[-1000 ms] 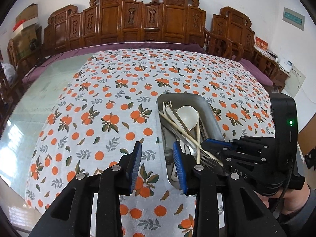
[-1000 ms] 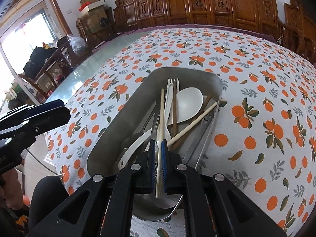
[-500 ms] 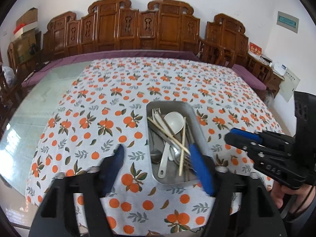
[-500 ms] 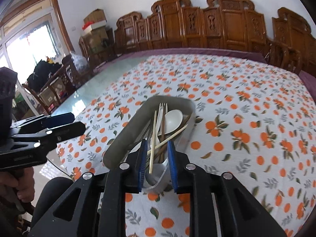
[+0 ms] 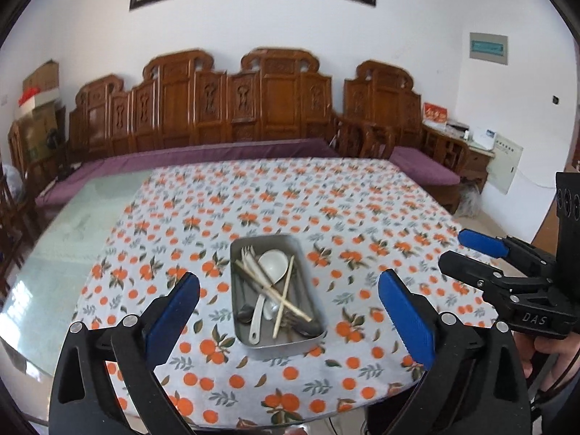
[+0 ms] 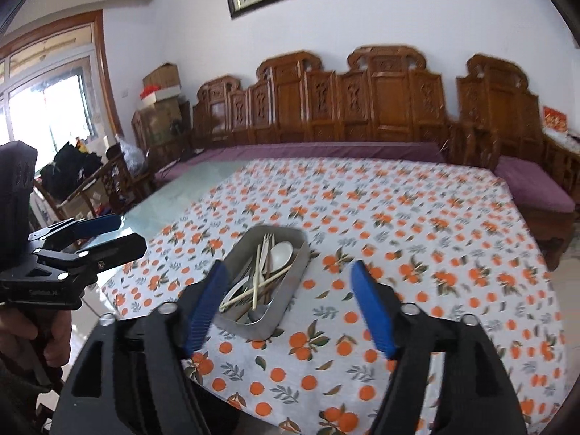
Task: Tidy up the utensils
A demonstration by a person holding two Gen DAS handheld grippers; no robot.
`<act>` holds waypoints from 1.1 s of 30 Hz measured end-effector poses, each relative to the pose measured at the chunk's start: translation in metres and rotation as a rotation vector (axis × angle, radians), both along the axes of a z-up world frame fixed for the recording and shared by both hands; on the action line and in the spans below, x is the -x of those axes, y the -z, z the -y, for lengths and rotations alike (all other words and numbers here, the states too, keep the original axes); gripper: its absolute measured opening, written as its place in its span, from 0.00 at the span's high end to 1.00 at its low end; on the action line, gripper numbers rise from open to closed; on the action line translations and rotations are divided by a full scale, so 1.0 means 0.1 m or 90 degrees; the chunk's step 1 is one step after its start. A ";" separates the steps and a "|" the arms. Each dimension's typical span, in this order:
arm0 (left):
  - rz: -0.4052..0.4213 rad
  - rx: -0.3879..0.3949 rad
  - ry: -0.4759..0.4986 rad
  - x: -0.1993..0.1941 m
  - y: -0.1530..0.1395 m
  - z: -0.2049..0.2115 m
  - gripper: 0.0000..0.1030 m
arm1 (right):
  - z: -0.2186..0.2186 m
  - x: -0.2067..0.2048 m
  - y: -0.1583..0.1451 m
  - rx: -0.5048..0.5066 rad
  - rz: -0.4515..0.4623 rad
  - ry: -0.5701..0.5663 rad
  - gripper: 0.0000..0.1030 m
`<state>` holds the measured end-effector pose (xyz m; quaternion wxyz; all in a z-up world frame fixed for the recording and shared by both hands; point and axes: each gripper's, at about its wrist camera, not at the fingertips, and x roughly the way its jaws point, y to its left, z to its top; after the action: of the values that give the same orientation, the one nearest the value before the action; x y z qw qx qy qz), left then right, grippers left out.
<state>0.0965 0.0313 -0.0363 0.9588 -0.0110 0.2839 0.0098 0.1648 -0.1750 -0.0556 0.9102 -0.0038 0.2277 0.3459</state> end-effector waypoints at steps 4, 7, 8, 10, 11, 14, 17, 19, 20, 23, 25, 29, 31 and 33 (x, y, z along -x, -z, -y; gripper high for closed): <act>0.025 0.007 0.010 0.11 -0.13 0.10 0.08 | 0.17 0.14 -0.16 -0.018 0.028 0.019 0.04; 0.033 0.013 0.014 0.16 -0.20 0.16 0.08 | 0.23 0.20 -0.23 -0.027 0.036 0.025 0.03; 0.036 0.014 0.016 0.18 -0.21 0.17 0.08 | 0.24 0.21 -0.25 -0.028 0.038 0.027 0.03; 0.043 0.009 0.017 0.21 -0.24 0.20 0.08 | 0.26 0.25 -0.28 -0.030 0.044 0.033 0.03; 0.045 0.007 0.016 0.22 -0.25 0.21 0.08 | 0.27 0.26 -0.29 -0.030 0.047 0.033 0.03; 0.045 0.006 0.018 0.25 -0.26 0.24 0.08 | 0.30 0.28 -0.30 -0.031 0.051 0.038 0.03; 0.053 -0.002 0.020 0.27 -0.27 0.26 0.08 | 0.31 0.29 -0.30 -0.031 0.052 0.041 0.03; 0.053 -0.004 0.019 0.28 -0.27 0.27 0.08 | 0.31 0.29 -0.30 -0.030 0.053 0.042 0.03; 0.052 -0.002 0.019 0.29 -0.27 0.27 0.08 | 0.31 0.30 -0.30 -0.031 0.053 0.043 0.03; 0.055 -0.001 0.020 0.30 -0.27 0.29 0.08 | 0.30 0.31 -0.29 -0.030 0.053 0.044 0.03; 0.055 -0.004 0.019 0.30 -0.27 0.30 0.08 | 0.31 0.31 -0.29 -0.031 0.053 0.044 0.03; 0.055 -0.004 0.017 0.31 -0.26 0.30 0.08 | 0.30 0.31 -0.29 -0.031 0.054 0.044 0.03; 0.055 -0.004 0.016 0.30 -0.26 0.30 0.08 | 0.30 0.31 -0.29 -0.032 0.053 0.043 0.03; 0.055 -0.006 0.015 0.30 -0.26 0.30 0.08 | 0.31 0.31 -0.29 -0.031 0.055 0.043 0.03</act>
<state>0.0663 0.0011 -0.0104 0.9702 -0.0038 0.2422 -0.0009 0.1338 -0.2056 -0.0264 0.9303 0.0112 0.1794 0.3197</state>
